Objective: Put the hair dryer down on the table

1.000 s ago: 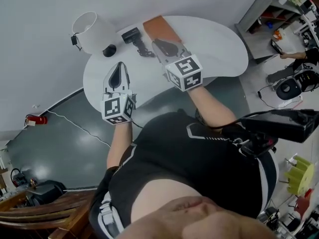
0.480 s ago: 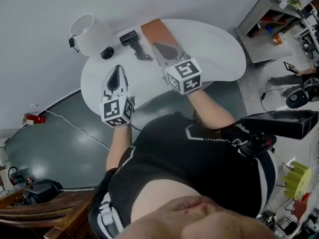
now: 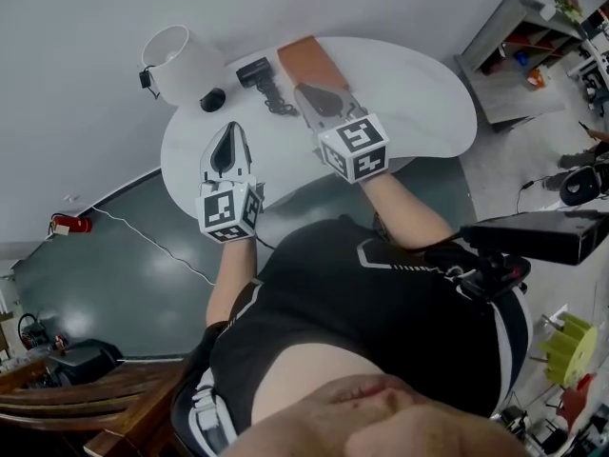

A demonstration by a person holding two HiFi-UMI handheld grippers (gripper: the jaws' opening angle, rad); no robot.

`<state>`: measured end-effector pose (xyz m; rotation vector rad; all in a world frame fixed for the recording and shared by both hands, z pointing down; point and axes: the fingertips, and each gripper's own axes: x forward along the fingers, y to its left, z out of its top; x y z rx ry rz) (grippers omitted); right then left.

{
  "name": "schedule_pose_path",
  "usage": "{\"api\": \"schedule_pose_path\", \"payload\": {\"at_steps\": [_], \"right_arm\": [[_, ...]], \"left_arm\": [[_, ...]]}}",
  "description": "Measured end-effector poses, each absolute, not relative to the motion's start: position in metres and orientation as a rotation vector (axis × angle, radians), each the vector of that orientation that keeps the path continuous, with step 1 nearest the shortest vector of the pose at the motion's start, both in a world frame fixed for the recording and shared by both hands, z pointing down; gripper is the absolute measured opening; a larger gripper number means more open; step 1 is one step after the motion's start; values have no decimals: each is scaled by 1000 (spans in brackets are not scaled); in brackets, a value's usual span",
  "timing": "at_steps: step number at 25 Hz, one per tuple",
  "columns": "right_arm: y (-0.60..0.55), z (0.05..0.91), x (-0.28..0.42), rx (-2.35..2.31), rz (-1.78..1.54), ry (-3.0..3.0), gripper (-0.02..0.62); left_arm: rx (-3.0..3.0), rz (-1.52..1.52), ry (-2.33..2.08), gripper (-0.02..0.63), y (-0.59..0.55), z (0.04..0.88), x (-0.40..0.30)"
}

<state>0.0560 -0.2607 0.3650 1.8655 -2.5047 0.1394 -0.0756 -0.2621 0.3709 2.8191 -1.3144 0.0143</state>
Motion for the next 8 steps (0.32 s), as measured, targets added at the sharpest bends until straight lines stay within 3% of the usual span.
{"api": "schedule_pose_path", "payload": {"at_steps": [8], "right_arm": [[-267, 365, 58, 1868, 145, -2499, 37]], "left_arm": [[2785, 49, -1359, 31, -271, 378, -82]]}}
